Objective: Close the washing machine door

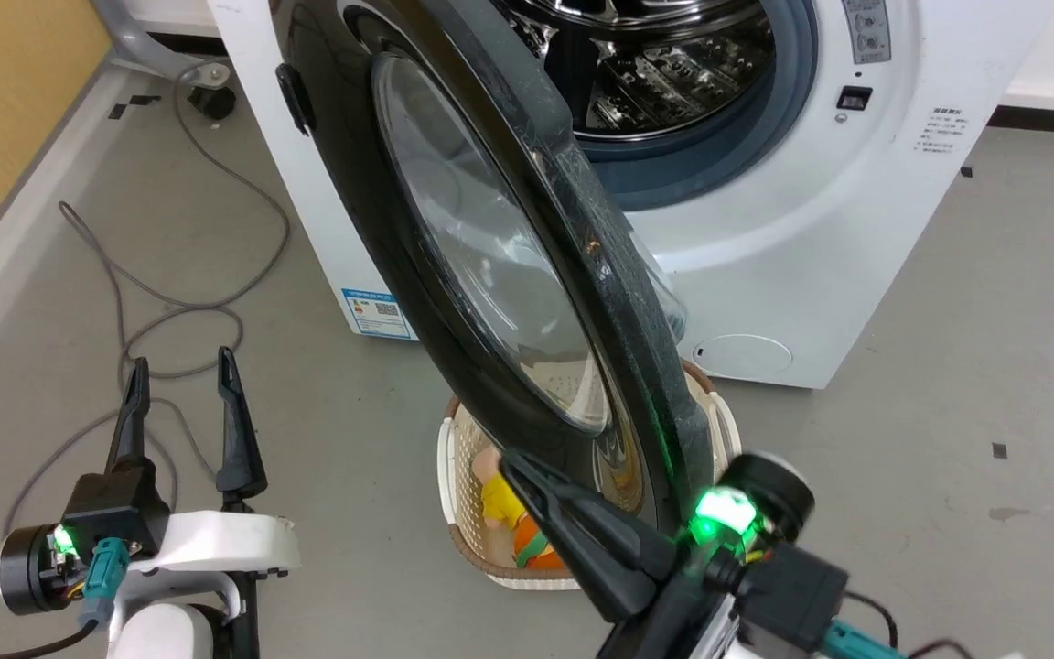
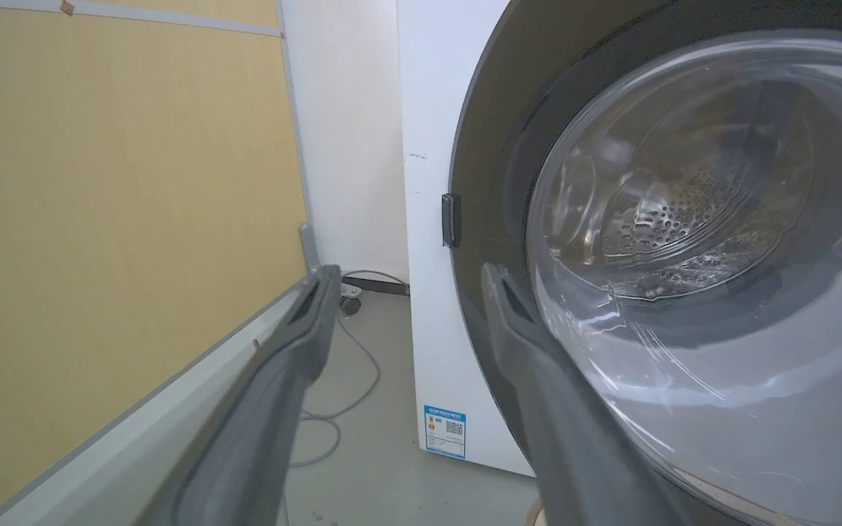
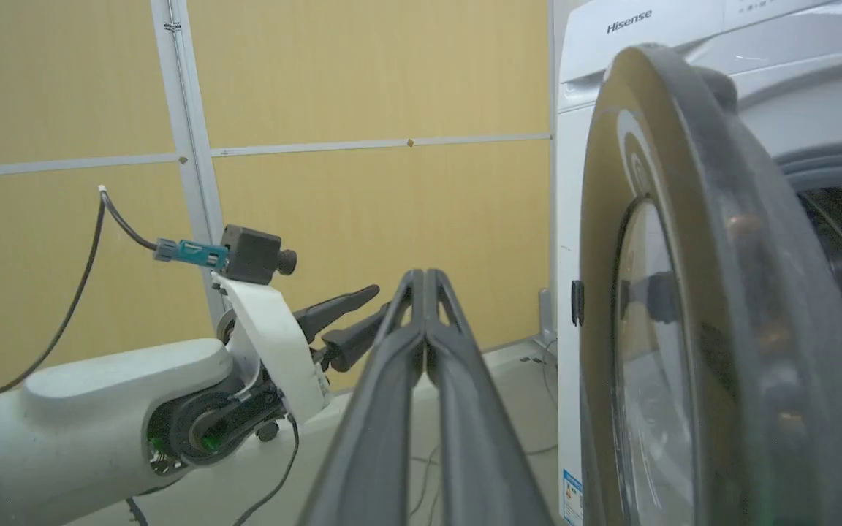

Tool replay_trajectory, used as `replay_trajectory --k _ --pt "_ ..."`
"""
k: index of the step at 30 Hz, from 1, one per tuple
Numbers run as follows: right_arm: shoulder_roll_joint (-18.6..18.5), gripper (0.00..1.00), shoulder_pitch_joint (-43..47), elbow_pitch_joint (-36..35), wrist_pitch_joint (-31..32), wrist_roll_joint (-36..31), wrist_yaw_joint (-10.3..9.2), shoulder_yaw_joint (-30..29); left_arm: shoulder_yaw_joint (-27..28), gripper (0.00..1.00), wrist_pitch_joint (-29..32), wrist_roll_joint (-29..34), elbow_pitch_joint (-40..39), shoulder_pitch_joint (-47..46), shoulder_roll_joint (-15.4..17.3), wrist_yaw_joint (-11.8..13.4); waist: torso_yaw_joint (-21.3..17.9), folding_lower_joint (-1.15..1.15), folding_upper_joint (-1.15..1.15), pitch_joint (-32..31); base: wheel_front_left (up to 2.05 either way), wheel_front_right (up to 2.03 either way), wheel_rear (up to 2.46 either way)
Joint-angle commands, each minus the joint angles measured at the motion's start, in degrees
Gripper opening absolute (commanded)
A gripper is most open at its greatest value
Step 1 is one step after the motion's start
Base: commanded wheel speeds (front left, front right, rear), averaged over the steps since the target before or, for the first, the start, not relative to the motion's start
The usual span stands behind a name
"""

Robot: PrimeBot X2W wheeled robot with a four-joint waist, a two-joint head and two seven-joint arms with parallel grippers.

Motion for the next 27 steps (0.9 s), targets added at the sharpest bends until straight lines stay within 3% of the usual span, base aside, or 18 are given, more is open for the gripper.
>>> replay_trajectory --k 1,14,27 --pt "-0.4 0.00 1.3 1.1 -0.2 -0.8 0.29 -0.3 0.2 1.00 -0.3 0.5 -0.3 0.4 -0.2 -0.3 -0.1 0.00 0.00 0.2 0.00 0.00 0.00" --pt "-1.9 0.00 4.8 8.9 -0.2 -4.2 0.29 -9.9 1.7 1.00 -0.3 2.0 -0.8 -0.5 -1.7 -1.4 -1.4 0.00 0.00 2.6 0.00 0.00 0.00" --pt "-2.4 0.00 -3.0 15.6 -0.3 -4.8 0.29 -22.3 1.6 1.00 -0.3 2.5 -2.2 -3.4 -2.8 -1.8 -2.3 0.00 0.00 8.6 0.00 0.00 0.00"
